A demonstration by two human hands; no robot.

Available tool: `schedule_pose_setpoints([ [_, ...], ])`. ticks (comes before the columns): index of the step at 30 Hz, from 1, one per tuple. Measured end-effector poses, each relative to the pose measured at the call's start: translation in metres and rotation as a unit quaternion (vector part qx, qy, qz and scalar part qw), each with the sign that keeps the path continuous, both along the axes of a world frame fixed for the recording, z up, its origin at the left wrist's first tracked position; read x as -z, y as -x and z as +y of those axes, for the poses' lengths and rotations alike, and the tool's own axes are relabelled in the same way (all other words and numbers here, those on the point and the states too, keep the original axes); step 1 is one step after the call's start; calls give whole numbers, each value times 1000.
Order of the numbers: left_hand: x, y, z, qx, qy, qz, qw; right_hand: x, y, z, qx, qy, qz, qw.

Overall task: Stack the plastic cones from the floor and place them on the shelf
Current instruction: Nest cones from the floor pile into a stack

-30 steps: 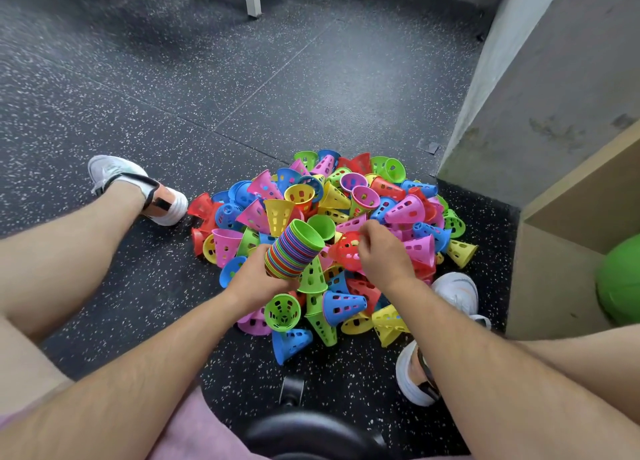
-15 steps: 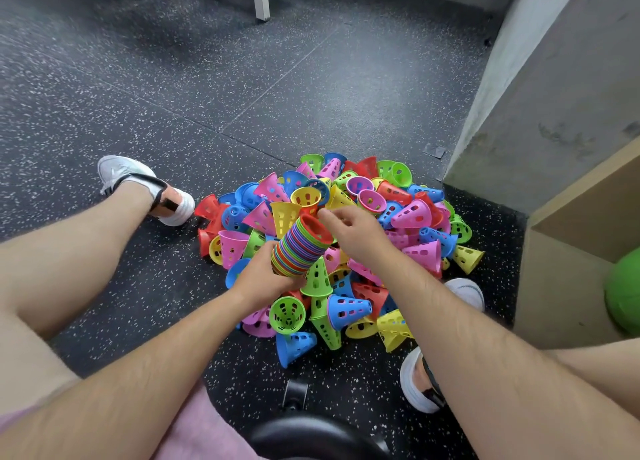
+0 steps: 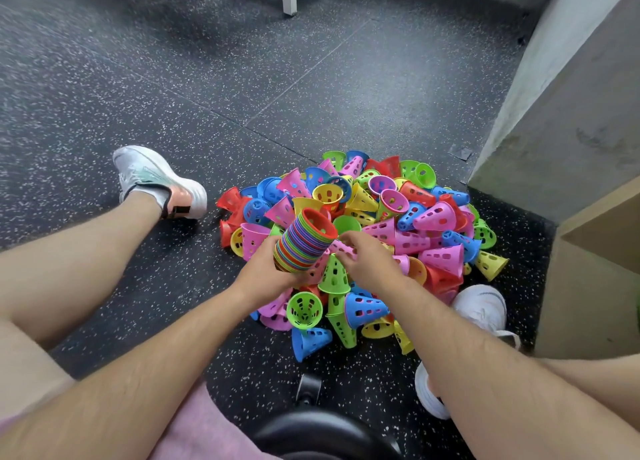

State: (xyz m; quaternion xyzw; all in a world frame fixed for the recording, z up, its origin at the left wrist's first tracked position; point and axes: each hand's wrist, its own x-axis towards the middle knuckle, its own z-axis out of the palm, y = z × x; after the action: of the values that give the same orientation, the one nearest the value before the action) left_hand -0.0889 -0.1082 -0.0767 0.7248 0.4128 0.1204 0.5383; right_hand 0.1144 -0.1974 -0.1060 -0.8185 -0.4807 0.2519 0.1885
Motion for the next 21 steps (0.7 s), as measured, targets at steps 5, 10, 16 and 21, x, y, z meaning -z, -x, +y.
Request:
schedule_pose_setpoints([
  [5,13,7,2,0,2,18,1000,25,14,2,-120,74,-152,978],
  [10,22,7,4,-9,-6,45,999,38,24,-1,-143,91,-207,964],
  [16,23,10,4,-9,1,43,999,48,28,-2,-115,70,-158,978],
  [21,24,11,8,-2,3,53,999,41,15,-11,-78,23,-111,990],
])
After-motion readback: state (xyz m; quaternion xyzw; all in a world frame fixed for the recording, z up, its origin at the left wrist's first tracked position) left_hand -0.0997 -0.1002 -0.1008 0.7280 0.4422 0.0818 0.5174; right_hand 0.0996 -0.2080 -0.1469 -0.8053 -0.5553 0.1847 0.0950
